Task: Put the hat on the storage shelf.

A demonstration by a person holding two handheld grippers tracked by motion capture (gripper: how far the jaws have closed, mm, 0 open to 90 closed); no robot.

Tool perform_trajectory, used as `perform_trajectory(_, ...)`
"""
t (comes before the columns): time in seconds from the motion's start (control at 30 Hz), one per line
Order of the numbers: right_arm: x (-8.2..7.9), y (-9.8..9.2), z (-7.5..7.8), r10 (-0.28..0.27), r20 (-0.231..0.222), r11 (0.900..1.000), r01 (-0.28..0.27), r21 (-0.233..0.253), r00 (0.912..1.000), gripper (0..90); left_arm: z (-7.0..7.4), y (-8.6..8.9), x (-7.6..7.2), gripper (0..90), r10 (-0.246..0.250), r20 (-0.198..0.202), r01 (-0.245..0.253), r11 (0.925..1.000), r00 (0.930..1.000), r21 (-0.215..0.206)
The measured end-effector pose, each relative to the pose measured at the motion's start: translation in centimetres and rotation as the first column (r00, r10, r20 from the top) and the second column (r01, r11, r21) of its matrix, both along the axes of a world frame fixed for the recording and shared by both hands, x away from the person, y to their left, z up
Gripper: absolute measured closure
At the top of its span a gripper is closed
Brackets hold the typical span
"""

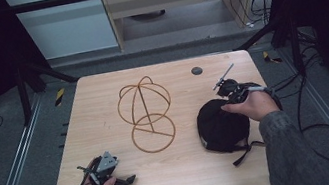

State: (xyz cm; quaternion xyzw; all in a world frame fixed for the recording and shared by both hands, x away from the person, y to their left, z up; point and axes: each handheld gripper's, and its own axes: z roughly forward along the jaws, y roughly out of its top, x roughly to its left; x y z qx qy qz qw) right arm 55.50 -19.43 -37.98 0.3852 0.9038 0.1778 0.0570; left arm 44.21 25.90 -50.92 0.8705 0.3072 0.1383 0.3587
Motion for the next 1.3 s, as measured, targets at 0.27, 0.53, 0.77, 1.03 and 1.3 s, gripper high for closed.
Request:
perform_trajectory(0.27,-1.5,-0.4,4.0,0.002,0.127,0.996,-0.014,0.092,0.9919,73.1,0.0,0.0,0.0,0.0,0.0,-0.002,0.0,1.0,1.0,-0.002)
perform_trajectory(0.53,-2.8,-0.2,6.9,0.018,0.229,0.986,-0.055,0.159,0.9733,73.3,0.0,0.0,0.0,0.0,0.001,-0.002,-0.001,1.0,1.0,-0.002)
perform_trajectory(0.77,-3.8,0.1,8.7,0.043,0.282,0.981,-0.094,0.168,0.9585,73.3,0.0,0.0,0.1,0.0,0.004,-0.003,-0.004,1.0,1.0,-0.002)
perform_trajectory(1.03,-4.0,0.2,10.5,0.064,0.325,0.974,-0.129,0.185,0.9436,73.4,0.0,0.0,0.2,0.0,0.002,-0.003,-0.002,1.0,1.0,0.0)
perform_trajectory(1.3,-4.4,0.6,11.0,0.054,0.343,0.974,-0.125,0.187,0.9377,73.4,0.0,0.1,0.3,0.0,0.002,-0.001,-0.002,1.0,1.0,-0.001)
